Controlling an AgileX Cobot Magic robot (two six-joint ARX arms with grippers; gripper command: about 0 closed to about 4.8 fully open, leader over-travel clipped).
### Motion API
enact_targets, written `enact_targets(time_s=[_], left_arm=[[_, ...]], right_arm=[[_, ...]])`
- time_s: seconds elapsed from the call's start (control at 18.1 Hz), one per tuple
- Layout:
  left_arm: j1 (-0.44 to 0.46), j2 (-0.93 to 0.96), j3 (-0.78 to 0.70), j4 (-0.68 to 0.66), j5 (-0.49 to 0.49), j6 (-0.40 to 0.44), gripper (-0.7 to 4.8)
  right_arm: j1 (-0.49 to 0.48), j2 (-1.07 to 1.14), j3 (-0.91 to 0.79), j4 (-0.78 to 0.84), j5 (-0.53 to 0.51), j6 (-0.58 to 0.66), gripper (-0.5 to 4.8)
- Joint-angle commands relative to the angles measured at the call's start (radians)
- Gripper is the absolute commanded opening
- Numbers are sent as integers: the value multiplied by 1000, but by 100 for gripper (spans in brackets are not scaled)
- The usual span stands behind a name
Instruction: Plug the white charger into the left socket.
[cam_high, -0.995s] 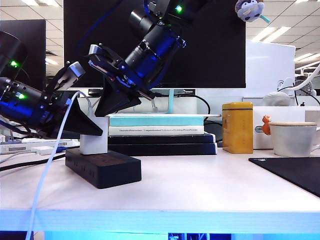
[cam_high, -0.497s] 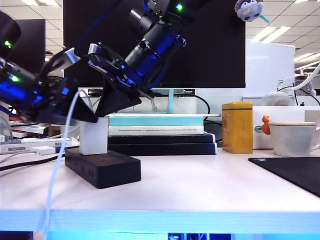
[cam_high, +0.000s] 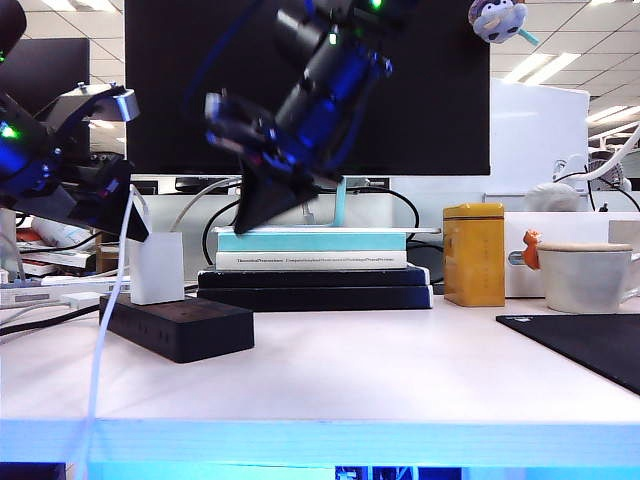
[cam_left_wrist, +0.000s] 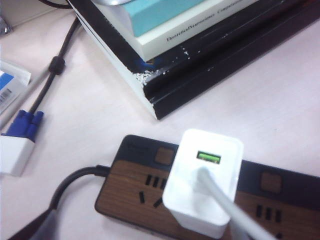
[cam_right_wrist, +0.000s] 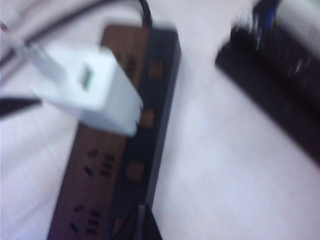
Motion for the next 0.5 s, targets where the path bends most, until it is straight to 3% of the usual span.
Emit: enact_targets(time_s=[0.06, 0.17, 0.5], left_arm=[[2, -22, 5, -9, 201, 0, 453], [2, -36, 5, -71, 227, 1, 454], [2, -62, 5, -277, -94, 56, 453]], right_arm=[[-3, -18, 6, 35, 16, -2, -5], [-9, -31, 6, 41, 16, -2, -5], [-38, -89, 7, 49, 24, -2, -5]])
